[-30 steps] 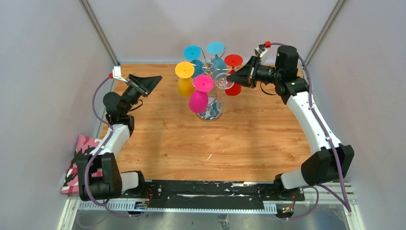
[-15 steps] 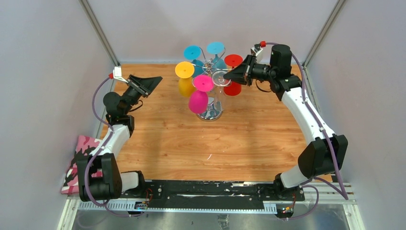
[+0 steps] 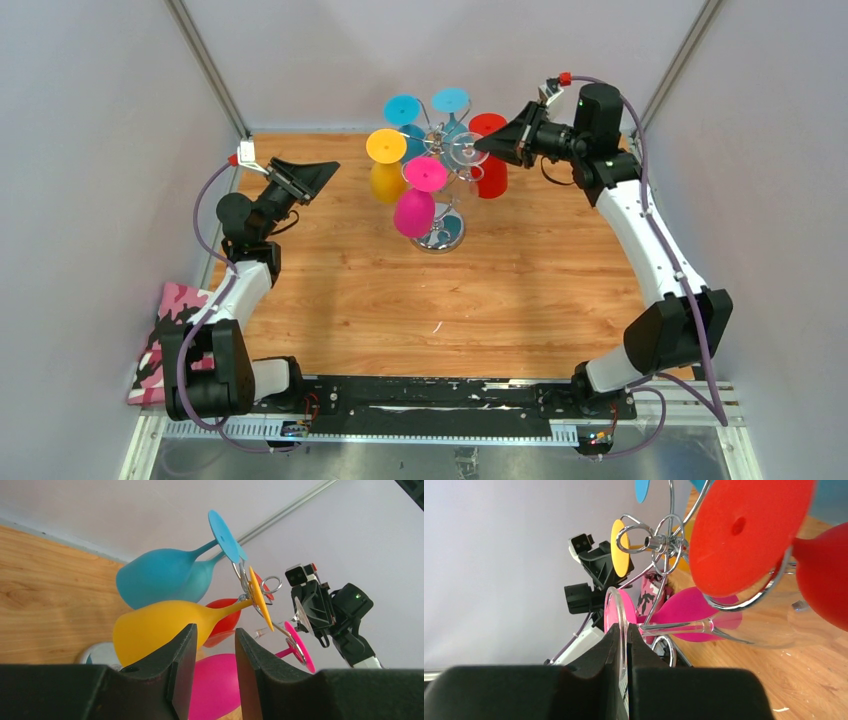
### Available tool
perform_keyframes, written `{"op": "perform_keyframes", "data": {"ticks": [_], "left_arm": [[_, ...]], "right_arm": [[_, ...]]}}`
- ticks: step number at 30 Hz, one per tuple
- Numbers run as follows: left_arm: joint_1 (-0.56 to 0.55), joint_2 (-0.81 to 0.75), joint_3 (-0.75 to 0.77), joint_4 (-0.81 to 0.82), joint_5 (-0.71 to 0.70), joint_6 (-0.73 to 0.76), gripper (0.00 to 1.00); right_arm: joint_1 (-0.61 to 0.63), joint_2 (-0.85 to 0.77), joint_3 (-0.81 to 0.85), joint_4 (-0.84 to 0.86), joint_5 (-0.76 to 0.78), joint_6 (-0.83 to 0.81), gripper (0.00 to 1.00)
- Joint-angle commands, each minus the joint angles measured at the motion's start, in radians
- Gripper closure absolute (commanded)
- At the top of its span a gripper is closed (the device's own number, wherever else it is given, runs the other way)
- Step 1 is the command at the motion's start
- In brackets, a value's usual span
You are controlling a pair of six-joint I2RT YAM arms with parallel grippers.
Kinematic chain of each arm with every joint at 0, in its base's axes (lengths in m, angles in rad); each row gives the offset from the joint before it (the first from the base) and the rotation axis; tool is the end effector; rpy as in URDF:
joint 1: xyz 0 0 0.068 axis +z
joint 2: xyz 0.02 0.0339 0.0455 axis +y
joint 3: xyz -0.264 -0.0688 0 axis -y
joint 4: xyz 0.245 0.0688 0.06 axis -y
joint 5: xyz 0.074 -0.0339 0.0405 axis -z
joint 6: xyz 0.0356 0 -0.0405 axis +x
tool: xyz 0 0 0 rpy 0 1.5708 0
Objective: Take the wine glass off the wine glass rack
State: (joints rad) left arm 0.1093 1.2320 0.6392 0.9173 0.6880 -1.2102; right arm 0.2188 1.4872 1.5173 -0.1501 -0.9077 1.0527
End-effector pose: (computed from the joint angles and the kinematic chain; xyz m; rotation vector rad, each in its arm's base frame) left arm 0.2661 0.0065 0.3077 -0.2850 1.4257 -1.3444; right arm 0.3222 0.1004 0.4324 0.0171 1.9595 1.6529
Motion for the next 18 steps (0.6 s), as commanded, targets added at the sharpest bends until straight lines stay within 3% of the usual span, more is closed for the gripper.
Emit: {"op": "perform_keyframes", "data": {"ticks": [1,18], "left_arm": [[0.005,-0.015,-0.011,0.008,0.015,0.012,0.61],[0.005,-0.043,0.006,-0.067,0.001,0.057,0.61]], "right_arm": [[-0.037,-0.064,-0.001,-0.048,0.037,-0.049,1.00],[-0.086,-0.197,-0.153,-0.113,0.033,-0.108,1.00]]}}
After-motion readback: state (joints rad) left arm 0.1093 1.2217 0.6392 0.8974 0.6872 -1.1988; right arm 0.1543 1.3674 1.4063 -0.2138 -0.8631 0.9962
